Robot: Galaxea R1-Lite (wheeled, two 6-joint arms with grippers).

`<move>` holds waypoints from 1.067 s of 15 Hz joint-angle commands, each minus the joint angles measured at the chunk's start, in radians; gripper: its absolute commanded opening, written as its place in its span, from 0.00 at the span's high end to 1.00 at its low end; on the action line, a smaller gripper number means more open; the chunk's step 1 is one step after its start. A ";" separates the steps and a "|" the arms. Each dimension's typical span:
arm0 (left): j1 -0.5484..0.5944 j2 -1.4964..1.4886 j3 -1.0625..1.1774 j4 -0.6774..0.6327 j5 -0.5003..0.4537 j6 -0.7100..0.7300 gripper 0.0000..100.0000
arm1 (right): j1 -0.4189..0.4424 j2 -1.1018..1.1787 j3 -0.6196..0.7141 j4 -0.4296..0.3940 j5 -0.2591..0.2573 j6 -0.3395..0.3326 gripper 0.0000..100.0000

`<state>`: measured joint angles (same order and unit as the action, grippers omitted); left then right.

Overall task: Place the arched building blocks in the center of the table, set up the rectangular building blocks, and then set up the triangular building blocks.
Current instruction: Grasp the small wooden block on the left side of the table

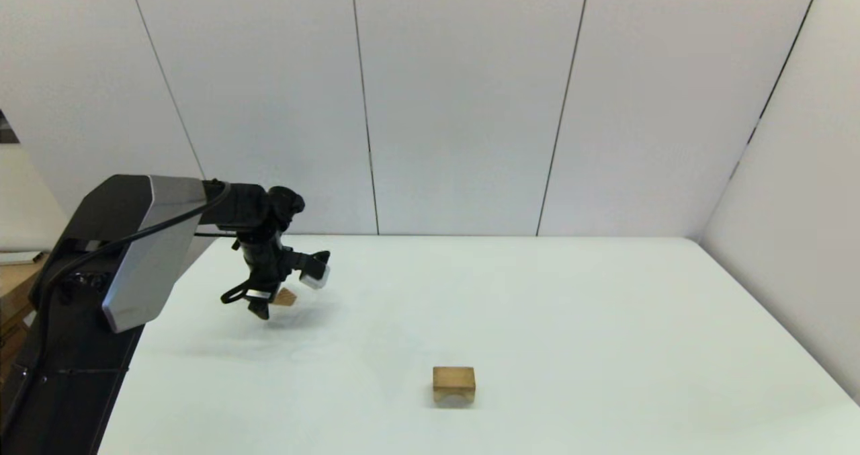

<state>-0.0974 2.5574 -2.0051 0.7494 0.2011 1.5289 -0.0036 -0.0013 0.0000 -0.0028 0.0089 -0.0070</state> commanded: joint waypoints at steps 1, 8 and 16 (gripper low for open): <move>-0.002 -0.003 0.000 0.021 0.015 0.011 0.00 | 0.001 0.000 0.000 0.000 0.000 -0.001 0.00; -0.002 0.007 0.000 0.033 0.023 0.060 0.00 | 0.001 0.000 0.000 0.000 0.000 -0.001 0.00; -0.016 0.027 0.000 0.027 0.027 0.060 0.00 | 0.001 0.000 0.000 0.000 0.000 -0.001 0.00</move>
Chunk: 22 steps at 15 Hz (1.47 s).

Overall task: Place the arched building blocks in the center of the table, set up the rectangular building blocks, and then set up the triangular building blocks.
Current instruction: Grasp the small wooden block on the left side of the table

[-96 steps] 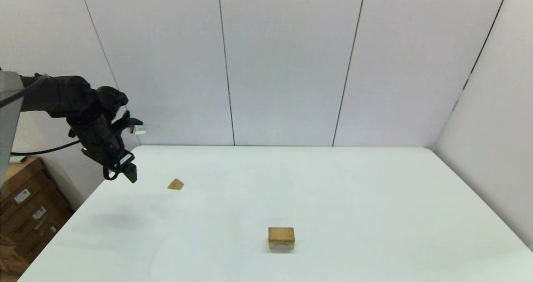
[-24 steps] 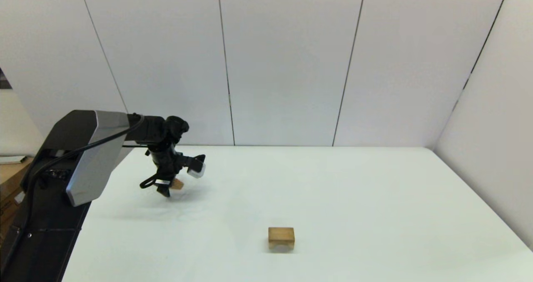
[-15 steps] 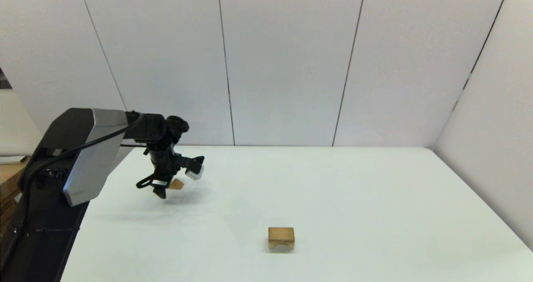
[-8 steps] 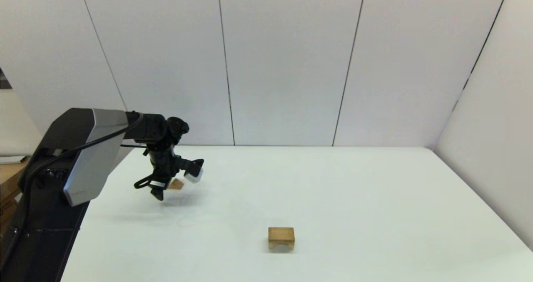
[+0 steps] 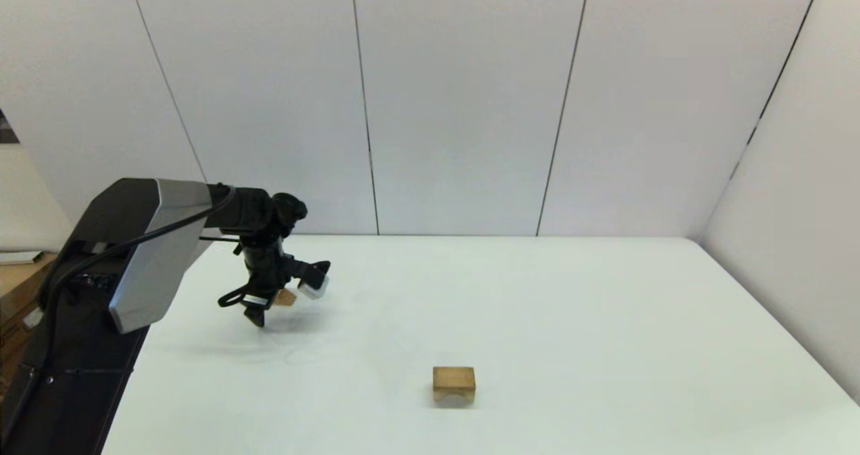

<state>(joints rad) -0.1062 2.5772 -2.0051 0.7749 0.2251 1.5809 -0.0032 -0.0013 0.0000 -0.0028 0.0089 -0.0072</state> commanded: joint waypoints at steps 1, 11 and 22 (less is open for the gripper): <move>-0.009 0.008 0.000 0.000 0.003 0.008 0.00 | 0.000 0.000 0.000 0.000 0.000 0.000 0.00; -0.012 0.006 -0.001 -0.031 -0.001 0.004 0.00 | 0.000 0.000 0.000 0.000 0.000 0.000 0.00; -0.012 -0.002 -0.001 0.003 0.036 0.008 0.00 | 0.000 0.000 0.000 0.000 0.000 0.000 0.00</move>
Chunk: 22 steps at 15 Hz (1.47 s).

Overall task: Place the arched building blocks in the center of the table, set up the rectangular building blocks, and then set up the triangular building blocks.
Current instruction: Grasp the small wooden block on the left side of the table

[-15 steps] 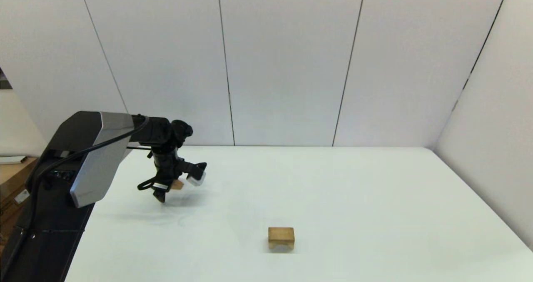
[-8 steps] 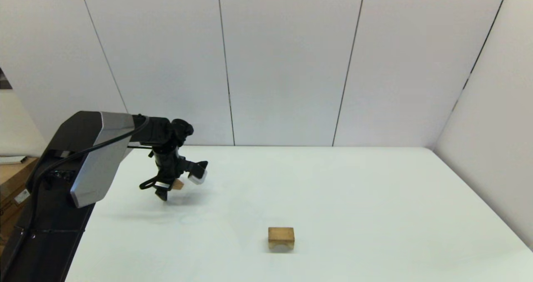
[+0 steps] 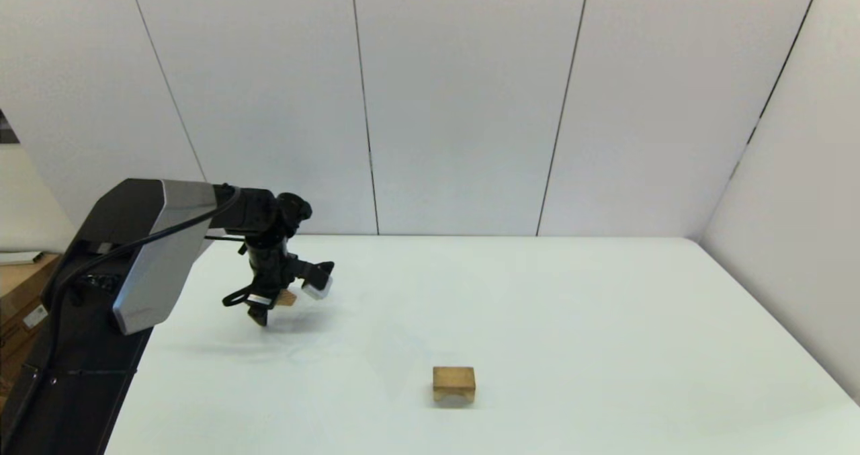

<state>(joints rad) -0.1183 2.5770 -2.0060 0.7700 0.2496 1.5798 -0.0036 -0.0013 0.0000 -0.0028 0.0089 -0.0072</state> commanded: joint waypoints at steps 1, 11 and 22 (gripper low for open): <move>0.000 0.000 0.000 0.011 0.013 0.009 0.00 | 0.001 0.000 0.000 0.000 0.000 0.000 0.00; -0.007 0.002 0.000 0.048 0.019 0.012 0.00 | 0.001 0.000 0.000 0.000 0.000 0.000 0.00; -0.009 0.005 0.000 0.043 0.019 0.009 0.00 | 0.001 0.000 0.000 0.000 0.000 0.000 0.00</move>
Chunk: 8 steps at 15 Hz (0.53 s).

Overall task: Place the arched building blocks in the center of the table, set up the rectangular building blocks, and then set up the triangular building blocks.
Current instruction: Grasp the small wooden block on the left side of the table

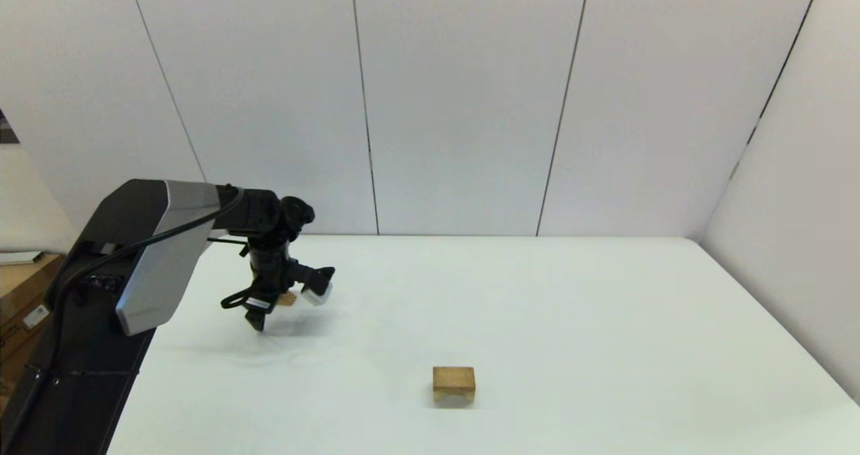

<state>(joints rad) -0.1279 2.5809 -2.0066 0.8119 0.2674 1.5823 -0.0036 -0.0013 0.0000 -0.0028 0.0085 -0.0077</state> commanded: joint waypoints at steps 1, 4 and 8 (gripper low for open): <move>0.001 0.001 0.000 -0.002 -0.001 0.007 1.00 | 0.001 0.000 0.000 0.000 0.001 0.000 0.00; 0.001 0.001 0.000 -0.002 -0.002 -0.001 1.00 | 0.001 0.000 0.000 0.000 0.001 0.000 0.00; 0.001 0.001 0.000 -0.004 -0.001 -0.004 1.00 | 0.001 0.000 0.000 0.000 0.001 0.000 0.00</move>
<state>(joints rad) -0.1270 2.5811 -2.0062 0.8032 0.2645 1.5696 -0.0032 -0.0013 0.0000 -0.0028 0.0089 -0.0072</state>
